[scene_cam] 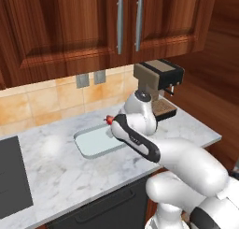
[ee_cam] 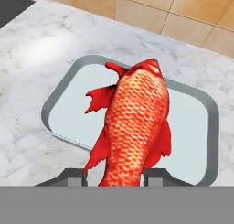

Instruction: Take the fish out of the fridge, briefly rinse it in the sink, and place it on the tray next to the sink.

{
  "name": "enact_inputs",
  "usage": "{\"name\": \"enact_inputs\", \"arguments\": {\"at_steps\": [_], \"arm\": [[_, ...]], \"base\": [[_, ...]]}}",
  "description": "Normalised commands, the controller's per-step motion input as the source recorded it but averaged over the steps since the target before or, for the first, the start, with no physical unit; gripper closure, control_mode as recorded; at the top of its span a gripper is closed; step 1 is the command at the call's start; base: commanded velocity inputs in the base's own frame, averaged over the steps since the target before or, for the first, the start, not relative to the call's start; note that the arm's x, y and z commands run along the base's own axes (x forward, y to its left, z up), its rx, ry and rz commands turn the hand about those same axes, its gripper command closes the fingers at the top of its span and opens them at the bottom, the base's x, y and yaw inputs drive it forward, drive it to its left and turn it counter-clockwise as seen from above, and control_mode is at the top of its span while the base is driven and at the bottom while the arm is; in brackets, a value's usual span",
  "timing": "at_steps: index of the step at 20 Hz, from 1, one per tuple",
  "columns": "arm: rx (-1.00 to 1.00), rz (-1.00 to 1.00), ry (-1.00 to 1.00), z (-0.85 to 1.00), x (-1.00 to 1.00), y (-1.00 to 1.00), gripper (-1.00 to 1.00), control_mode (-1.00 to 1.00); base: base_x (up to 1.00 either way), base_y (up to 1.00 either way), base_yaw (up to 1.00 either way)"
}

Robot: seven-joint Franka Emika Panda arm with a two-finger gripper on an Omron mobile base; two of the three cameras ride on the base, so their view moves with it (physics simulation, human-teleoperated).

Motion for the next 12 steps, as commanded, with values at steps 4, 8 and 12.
{"name": "enact_inputs", "arguments": {"at_steps": [4, 8, 12], "arm": [[-0.22, 0.0, 0.0, -0.56, 0.98, 0.27, 1.0, -1.0], [-0.21, 0.0, 0.0, -0.43, 0.91, 0.0, 1.0, -1.0], [-0.09, 0.0, 0.0, -0.22, 0.44, 0.0, -1.0, -1.0]], "base": [[0.0, 0.0, 0.0], [0.0, 0.0, 0.0], [0.0, 0.0, 0.0]]}}
